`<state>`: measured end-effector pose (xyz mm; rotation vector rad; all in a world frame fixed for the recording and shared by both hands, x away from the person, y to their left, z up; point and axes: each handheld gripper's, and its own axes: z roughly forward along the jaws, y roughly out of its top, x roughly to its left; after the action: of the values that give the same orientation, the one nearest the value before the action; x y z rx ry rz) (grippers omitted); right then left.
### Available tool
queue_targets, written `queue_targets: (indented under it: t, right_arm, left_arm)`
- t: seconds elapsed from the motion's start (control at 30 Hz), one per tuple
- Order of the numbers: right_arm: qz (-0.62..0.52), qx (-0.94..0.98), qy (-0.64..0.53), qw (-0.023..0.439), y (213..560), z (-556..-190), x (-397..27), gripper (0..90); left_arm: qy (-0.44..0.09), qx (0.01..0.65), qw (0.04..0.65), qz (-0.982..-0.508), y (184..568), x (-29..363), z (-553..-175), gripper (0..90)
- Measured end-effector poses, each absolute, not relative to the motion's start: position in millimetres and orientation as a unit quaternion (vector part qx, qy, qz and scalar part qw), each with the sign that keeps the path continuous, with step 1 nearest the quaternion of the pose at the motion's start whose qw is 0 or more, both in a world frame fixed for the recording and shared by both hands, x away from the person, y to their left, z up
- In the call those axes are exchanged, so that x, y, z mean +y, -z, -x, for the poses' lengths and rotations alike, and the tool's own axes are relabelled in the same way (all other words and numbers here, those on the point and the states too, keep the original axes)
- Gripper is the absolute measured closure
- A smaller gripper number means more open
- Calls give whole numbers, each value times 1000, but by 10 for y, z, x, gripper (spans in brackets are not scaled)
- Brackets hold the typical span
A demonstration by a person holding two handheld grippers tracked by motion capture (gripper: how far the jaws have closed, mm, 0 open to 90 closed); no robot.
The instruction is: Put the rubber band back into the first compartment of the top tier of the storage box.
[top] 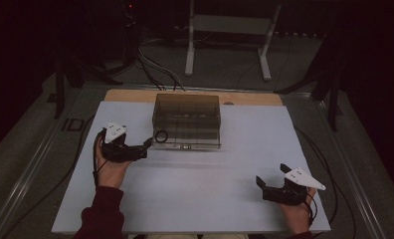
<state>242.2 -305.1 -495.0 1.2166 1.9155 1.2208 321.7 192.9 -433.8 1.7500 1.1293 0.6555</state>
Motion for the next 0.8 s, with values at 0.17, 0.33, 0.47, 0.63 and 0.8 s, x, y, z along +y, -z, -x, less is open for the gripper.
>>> queue_targets:
  t: [0.17, 0.33, 0.47, 0.63, 0.8]
  right_arm:
    - [-454, 713, -457, 277, 4949, -2421, -3053, 0]
    - [-452, 714, -457, 277, 4949, -2415, -3043, 0]
    - [-451, 714, -458, 277, 4949, -2415, -3039, 0]
    - [-450, 716, -458, 276, 4951, -2413, -3028, 0]
    - [-448, 716, -459, 276, 4950, -2410, -3024, 0]
  left_arm:
    - [-272, 456, 454, -715, 4365, 2041, -3106, 5]
    - [-272, 455, 451, -718, 4397, 2107, -3024, 5]
    - [-271, 451, 449, -722, 4414, 2128, -2985, 5]
    - [-265, 452, 452, -722, 4462, 2172, -2901, 5]
    - [-271, 446, 456, -721, 4517, 2196, -2825, 5]
